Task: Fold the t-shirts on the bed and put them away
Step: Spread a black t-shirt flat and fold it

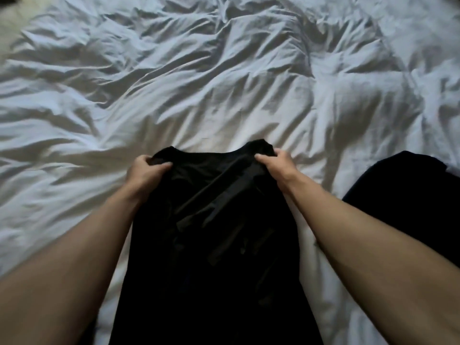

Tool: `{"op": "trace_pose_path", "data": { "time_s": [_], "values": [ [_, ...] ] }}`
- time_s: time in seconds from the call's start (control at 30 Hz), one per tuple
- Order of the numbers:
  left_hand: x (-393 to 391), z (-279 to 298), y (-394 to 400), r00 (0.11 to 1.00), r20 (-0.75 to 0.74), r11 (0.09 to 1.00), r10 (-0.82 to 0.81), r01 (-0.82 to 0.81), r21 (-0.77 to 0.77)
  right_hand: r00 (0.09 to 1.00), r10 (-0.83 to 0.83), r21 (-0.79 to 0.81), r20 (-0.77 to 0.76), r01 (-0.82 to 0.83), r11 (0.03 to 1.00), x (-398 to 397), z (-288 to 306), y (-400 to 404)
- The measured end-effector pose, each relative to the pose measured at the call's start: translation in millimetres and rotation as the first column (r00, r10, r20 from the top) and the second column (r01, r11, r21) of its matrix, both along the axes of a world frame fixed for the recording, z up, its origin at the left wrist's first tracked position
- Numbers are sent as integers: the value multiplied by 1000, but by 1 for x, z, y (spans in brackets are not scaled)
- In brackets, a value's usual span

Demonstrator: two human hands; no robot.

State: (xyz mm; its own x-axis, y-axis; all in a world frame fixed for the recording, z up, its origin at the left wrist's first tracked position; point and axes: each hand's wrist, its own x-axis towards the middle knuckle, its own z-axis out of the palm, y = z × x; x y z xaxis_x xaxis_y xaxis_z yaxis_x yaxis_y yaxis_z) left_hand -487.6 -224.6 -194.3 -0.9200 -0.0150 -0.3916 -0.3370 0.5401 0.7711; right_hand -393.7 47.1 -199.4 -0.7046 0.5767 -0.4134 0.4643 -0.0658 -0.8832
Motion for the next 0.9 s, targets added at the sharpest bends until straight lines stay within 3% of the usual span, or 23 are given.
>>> {"op": "trace_pose_path", "data": {
  "time_s": [0.2, 0.33, 0.47, 0.53, 0.57, 0.63, 0.67, 0.73, 0.83, 0.9],
  "values": [
    [-13, 32, -7, 965, -236, 960, 113, -44, 278, 969, 39, 410, -245, 67, 910, 15, 46, 14],
    [-26, 45, -8, 947, -309, 967, 84, -3, 255, 986, 122, 630, -110, -26, 776, 18, 73, 36],
    [-28, 25, 5, 951, -307, 999, -17, 6, -39, 993, -33, 620, 110, -43, 783, 19, 48, 37],
    [-7, 13, 3, 918, -383, 968, -101, 1, -251, 994, -55, 842, 89, -46, 538, 36, 34, 14],
    [11, 7, -1, 870, -458, 942, -181, 20, -335, 995, 70, 915, 70, -92, 393, 49, 28, -2],
    [51, -3, -11, 704, -599, 909, -381, 164, -384, 900, 421, 946, 113, -226, 230, 79, 12, -38],
    [69, -6, -16, 621, -630, 880, -467, 256, -400, 838, 517, 940, 175, -298, 164, 91, 3, -52],
    [94, -23, -27, 538, -579, 789, -612, 372, -489, 757, 542, 881, 366, -469, 59, 108, -16, -67],
    [108, -42, -31, 592, -389, 675, -706, 395, -623, 726, 453, 813, 517, -582, 4, 119, -36, -62],
    [108, -45, -29, 618, -349, 663, -704, 397, -635, 740, 417, 813, 528, -582, 3, 126, -39, -51]
  ]
}}
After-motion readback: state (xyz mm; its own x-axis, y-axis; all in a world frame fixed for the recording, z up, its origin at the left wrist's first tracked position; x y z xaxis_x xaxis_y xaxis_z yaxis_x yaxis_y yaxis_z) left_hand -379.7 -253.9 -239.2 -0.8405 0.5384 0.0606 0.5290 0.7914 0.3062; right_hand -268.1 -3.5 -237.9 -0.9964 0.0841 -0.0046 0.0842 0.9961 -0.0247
